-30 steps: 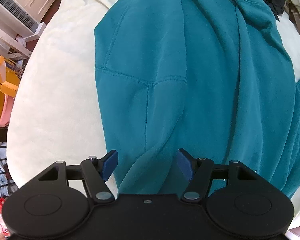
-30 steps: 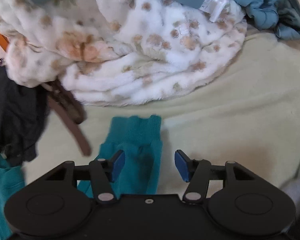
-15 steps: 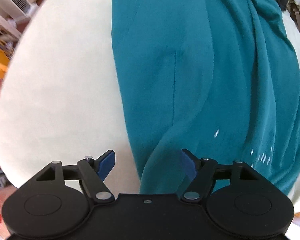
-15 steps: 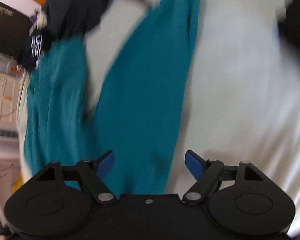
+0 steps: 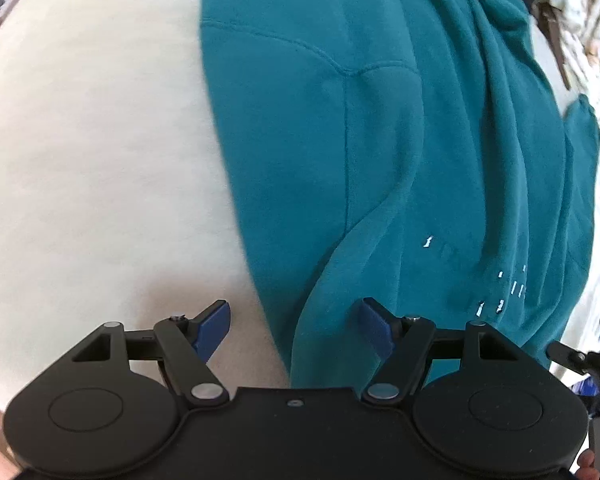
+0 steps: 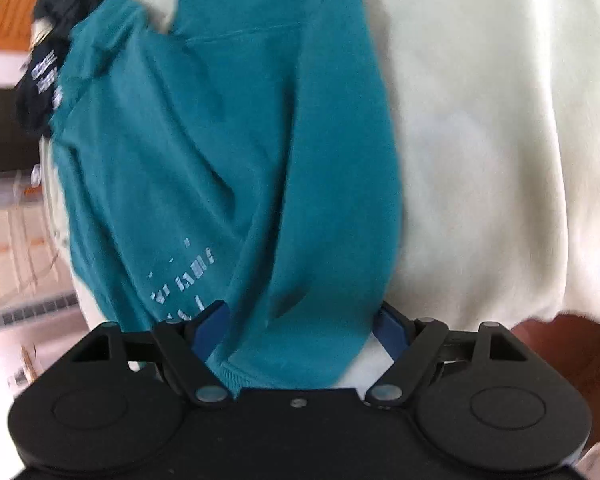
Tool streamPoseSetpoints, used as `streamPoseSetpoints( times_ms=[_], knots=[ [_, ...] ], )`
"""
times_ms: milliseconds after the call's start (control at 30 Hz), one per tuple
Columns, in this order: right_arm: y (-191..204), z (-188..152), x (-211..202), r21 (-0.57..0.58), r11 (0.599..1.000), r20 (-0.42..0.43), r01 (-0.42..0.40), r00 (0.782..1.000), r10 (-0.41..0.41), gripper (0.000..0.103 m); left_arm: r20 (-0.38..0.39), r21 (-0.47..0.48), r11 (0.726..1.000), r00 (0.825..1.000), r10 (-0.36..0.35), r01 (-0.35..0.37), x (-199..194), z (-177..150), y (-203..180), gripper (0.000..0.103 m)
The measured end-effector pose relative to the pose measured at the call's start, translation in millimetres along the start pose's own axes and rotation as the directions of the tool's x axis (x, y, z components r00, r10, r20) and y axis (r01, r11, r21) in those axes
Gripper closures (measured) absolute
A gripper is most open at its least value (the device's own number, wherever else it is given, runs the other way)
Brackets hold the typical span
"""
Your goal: Fold clothes
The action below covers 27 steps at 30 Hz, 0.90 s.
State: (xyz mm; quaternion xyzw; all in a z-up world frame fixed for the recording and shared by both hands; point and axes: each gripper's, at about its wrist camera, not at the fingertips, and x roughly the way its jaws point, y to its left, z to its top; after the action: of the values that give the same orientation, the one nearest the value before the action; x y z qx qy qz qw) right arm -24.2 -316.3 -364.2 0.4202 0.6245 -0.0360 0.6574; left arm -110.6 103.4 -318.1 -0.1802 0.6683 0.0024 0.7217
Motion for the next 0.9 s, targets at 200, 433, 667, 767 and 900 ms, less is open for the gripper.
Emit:
streamPoseSetpoints(
  times_ms=[200,433,667,767,900],
  knots=[
    [2.2,-15.7,3.9,-0.009,0.998,0.079,0.069,0.995,-0.068,0.092,-0.05,0.039,0.999,0.998,-0.027,0.029,14.9,-7.4,5.4,0.037],
    [1.9,-36.8,-1.6,-0.019,0.991,0.133,0.131,0.983,-0.128,0.095,-0.027,0.176,0.983,0.999,-0.042,0.046,3.2,-26.5,5.7,0.095],
    [1.6,-39.2,-0.6,-0.053,0.978,0.133,0.202,0.972,-0.194,0.096,-0.03,0.192,0.979,0.997,-0.069,0.074,-13.3,-34.2,8.6,0.096],
    [10.1,-34.2,11.3,-0.098,0.963,0.116,0.25,0.964,-0.238,0.089,-0.057,0.168,0.979,0.993,-0.106,0.114,-7.6,-30.1,13.2,0.096],
    [21.5,-31.7,8.3,-0.154,0.941,0.132,0.3,0.951,-0.281,0.051,-0.013,0.13,0.983,0.992,-0.128,0.129,-16.0,-16.6,16.9,0.084]
  ],
)
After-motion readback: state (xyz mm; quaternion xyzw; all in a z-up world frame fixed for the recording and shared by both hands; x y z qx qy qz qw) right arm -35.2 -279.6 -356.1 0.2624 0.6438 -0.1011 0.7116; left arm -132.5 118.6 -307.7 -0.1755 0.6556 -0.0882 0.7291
